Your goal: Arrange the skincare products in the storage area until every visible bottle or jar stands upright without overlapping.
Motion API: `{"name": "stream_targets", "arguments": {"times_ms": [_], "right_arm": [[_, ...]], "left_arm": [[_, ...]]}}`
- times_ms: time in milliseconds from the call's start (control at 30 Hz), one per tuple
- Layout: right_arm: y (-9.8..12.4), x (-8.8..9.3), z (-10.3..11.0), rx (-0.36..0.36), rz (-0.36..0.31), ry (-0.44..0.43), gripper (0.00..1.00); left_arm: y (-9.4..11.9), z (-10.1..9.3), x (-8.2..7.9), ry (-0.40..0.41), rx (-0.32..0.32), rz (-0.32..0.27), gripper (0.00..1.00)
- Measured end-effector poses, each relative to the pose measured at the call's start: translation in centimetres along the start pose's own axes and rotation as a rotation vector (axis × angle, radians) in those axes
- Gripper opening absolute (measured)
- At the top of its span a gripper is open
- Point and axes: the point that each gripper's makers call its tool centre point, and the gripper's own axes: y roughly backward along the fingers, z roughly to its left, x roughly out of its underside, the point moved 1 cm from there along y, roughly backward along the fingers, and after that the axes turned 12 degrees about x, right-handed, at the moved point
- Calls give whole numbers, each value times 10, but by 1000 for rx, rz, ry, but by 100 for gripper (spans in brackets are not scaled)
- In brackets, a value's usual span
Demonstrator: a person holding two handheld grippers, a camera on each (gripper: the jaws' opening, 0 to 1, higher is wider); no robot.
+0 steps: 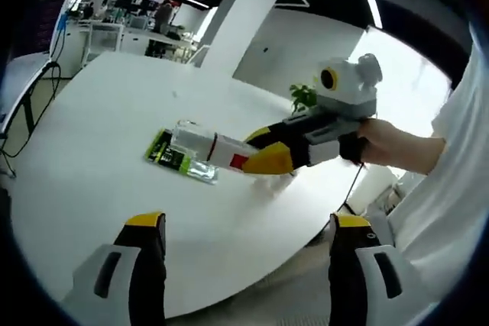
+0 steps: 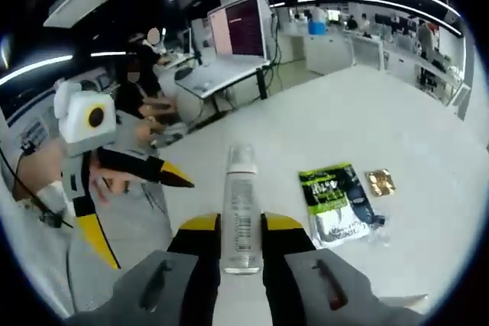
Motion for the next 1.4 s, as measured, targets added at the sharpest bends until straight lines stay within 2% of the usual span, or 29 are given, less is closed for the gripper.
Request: {"name": "stream_targets", "arguments": {"times_ms": [100, 233, 400, 467, 533, 633, 733, 833, 900, 1033, 1167, 1267, 1400], "right_arm": [[11, 4, -3, 18, -11, -29, 19], [25, 1, 0, 1, -58, -68, 19], [41, -1, 11, -48, -121, -107, 19], [48, -1, 14, -60, -138, -70, 19], [53, 1, 16, -69, -149, -69, 19], [63, -5, 24, -124, -213, -118, 19], [78, -11, 33, -176, -274, -153, 19], [91, -18, 39, -219, -332, -204, 19], [100, -23, 42, -246, -374, -246, 19], [114, -29, 49, -292, -434, -287, 19], [128, -32, 59, -349, -486, -331, 19], [140, -34, 65, -394, -533, -392, 19], [151, -32, 66, -421, -585, -471, 19]], "left_arm": [[0, -3, -5, -10, 13, -6, 80], [0, -10, -17, -6, 49, -42, 80], [2, -17, -31, -21, 73, -70, 78], [4, -23, -39, -21, 93, -94, 76], [6, -27, -46, -19, 115, -120, 73], [7, -32, -51, -15, 140, -141, 70], [5, -42, -55, -9, 180, -162, 65], [6, -51, -63, 7, 230, -222, 60], [6, -63, -72, -15, 265, -267, 54], [5, -81, -81, -42, 315, -289, 42], [4, -93, -88, -36, 365, -316, 37], [7, -112, -95, -34, 443, -361, 34], [9, -133, -99, -49, 528, -385, 21]]}}
